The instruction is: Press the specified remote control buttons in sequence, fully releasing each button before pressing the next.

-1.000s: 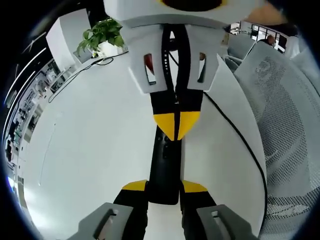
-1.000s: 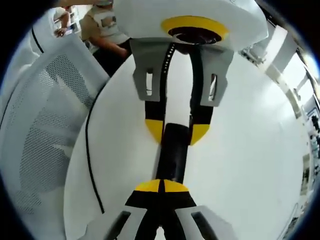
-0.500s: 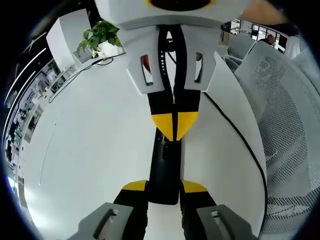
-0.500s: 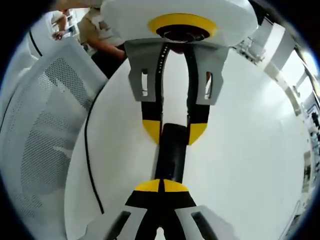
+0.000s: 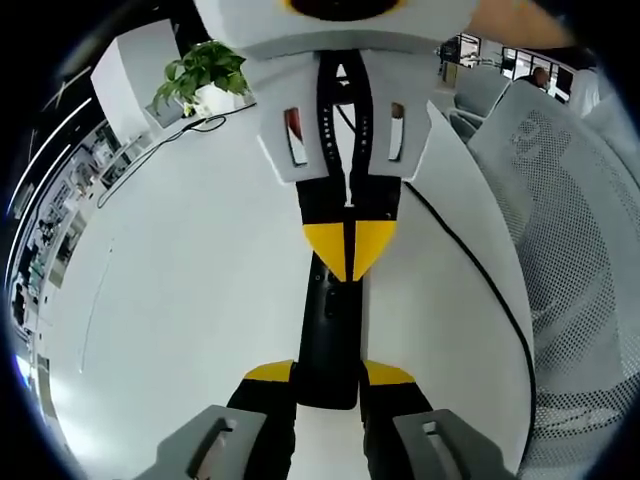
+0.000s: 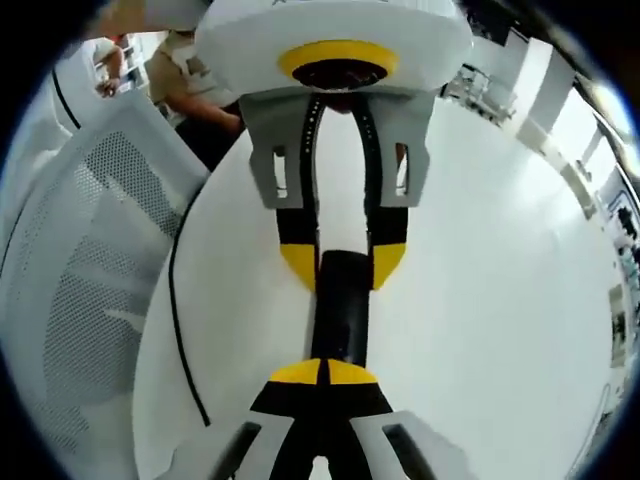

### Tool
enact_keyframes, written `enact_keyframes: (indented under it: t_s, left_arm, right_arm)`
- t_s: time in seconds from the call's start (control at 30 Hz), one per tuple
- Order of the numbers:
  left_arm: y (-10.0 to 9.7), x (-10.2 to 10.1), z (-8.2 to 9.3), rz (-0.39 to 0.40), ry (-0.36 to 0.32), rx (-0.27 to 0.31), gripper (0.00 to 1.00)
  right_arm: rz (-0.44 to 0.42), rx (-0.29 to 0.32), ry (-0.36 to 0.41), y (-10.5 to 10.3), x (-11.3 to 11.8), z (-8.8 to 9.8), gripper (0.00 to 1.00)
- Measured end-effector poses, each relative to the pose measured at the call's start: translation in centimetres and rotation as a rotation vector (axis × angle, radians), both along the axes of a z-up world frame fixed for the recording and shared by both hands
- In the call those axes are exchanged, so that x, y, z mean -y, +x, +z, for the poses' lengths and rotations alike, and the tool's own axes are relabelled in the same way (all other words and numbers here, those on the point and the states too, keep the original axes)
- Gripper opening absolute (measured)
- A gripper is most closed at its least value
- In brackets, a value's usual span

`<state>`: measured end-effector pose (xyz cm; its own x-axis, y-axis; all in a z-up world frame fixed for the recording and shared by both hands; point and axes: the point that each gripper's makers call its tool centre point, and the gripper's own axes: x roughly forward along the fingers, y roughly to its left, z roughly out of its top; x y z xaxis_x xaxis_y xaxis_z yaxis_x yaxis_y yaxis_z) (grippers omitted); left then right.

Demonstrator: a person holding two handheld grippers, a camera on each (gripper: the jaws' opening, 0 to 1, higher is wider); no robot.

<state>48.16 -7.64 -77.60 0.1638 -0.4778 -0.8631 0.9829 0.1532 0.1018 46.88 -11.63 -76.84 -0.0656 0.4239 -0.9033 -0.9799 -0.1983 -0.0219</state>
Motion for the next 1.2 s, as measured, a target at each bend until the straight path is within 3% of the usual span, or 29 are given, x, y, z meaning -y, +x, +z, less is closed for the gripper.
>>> enact_keyframes:
  t_s: [0.47, 1.2]
  left_arm:
    - [-0.1, 0.0, -0.1, 0.001, 0.005, 0.0, 0.23]
    - [0.0, 0.1, -0.1, 0.001, 0.014, -0.002, 0.23]
  right_arm:
    - [0.014, 0.051, 0.025, 0.7, -0.6, 2.6, 0.0]
    - [0.015, 0.105, 0.046, 1.4, -0.5, 4.7, 0.0]
